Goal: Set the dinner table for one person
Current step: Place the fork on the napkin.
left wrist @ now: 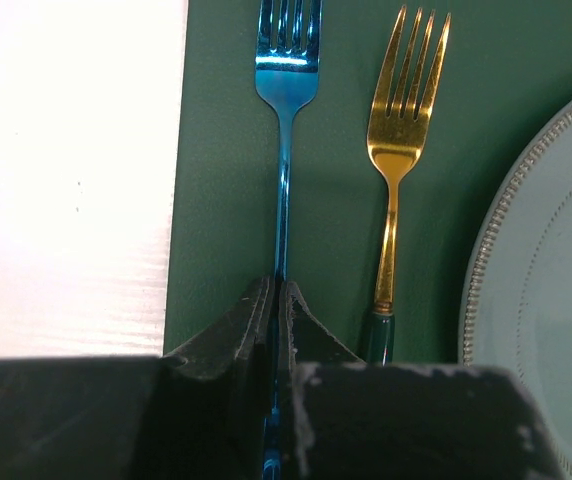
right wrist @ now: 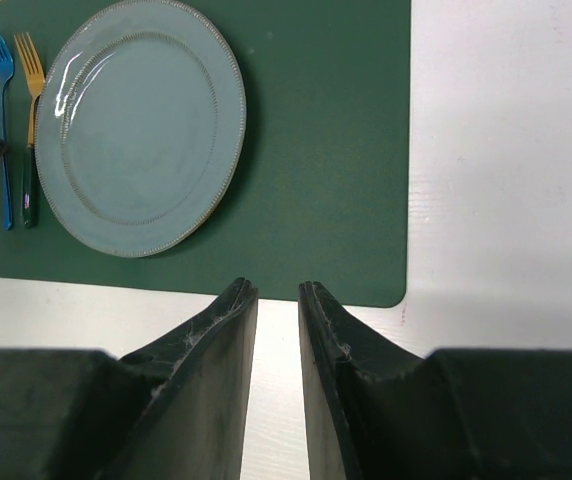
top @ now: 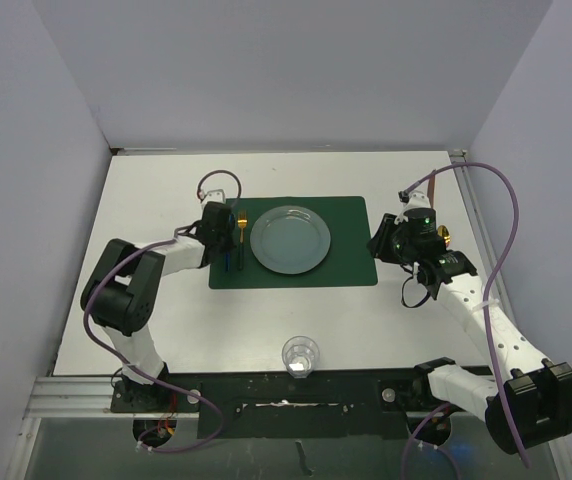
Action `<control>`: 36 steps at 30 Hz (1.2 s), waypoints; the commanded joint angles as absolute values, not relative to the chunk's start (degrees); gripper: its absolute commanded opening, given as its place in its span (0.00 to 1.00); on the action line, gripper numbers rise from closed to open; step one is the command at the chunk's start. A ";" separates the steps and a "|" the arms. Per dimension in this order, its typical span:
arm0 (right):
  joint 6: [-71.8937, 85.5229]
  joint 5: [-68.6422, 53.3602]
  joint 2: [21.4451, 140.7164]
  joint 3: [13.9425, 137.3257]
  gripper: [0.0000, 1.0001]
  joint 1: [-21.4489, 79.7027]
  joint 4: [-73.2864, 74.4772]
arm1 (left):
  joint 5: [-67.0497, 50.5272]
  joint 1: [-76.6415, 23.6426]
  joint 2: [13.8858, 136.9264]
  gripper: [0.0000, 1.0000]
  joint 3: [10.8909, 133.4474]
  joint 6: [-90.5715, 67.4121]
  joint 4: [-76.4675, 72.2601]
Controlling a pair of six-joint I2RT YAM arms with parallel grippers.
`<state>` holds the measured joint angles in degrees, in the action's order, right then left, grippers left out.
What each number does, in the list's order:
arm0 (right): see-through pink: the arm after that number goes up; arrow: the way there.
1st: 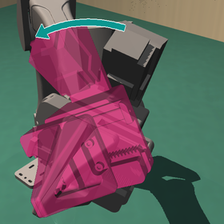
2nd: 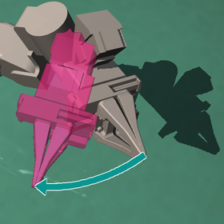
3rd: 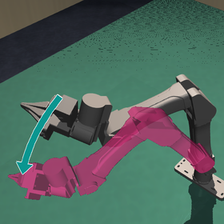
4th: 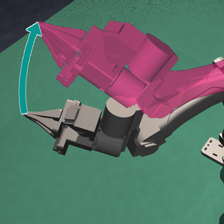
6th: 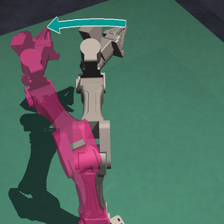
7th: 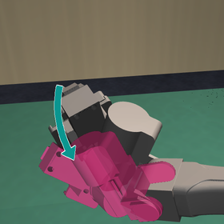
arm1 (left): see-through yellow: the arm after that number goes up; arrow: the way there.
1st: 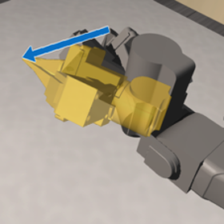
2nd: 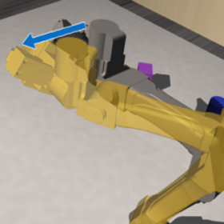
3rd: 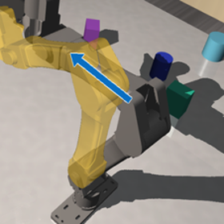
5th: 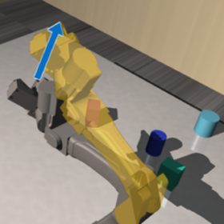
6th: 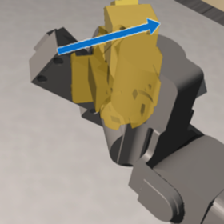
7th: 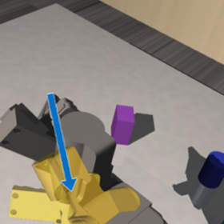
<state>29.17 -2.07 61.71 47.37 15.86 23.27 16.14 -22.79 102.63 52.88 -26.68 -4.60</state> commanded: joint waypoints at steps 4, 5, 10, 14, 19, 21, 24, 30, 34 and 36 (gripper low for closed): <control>28.65 -1.31 62.49 49.75 0.25 16.12 22.00 | 16.96 -22.85 104.50 0.00 55.18 -25.08 -5.46; 28.61 -1.30 62.54 49.75 0.25 16.12 21.98 | 16.96 -22.85 104.57 0.00 55.27 -24.98 -5.41; 28.60 -1.47 62.60 49.76 0.25 16.26 21.89 | 17.22 -22.85 104.72 0.00 55.55 -24.61 -4.85; 28.50 -1.57 62.59 49.82 0.25 16.20 21.88 | 17.23 -22.77 104.50 0.00 55.59 -24.77 -4.46; 28.50 -1.71 62.52 49.83 0.25 16.18 21.88 | 17.30 -22.76 104.38 0.09 55.77 -24.96 -3.46; 28.48 -1.73 62.53 49.83 0.25 16.25 21.84 | 17.47 -22.76 104.18 0.14 55.50 -25.05 -3.34; 28.49 -1.97 62.54 49.83 0.25 16.23 21.75 | 17.93 -22.76 103.69 0.27 55.22 -25.13 -3.01; 28.61 -2.19 62.40 49.75 0.24 16.37 21.47 | 18.43 -22.76 103.12 0.38 55.61 -25.18 -2.13; 28.49 -1.95 62.42 49.83 0.24 16.42 21.44 | 19.89 -22.76 101.20 0.39 56.30 -26.10 -1.36; 28.41 -1.76 62.43 49.83 0.24 16.43 21.37 | 20.79 -22.85 98.46 0.38 56.43 -27.12 -1.03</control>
<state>28.99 -2.13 62.74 47.44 15.90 23.27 17.47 -22.94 103.63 54.43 -25.87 -3.62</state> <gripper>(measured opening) 0.243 0.383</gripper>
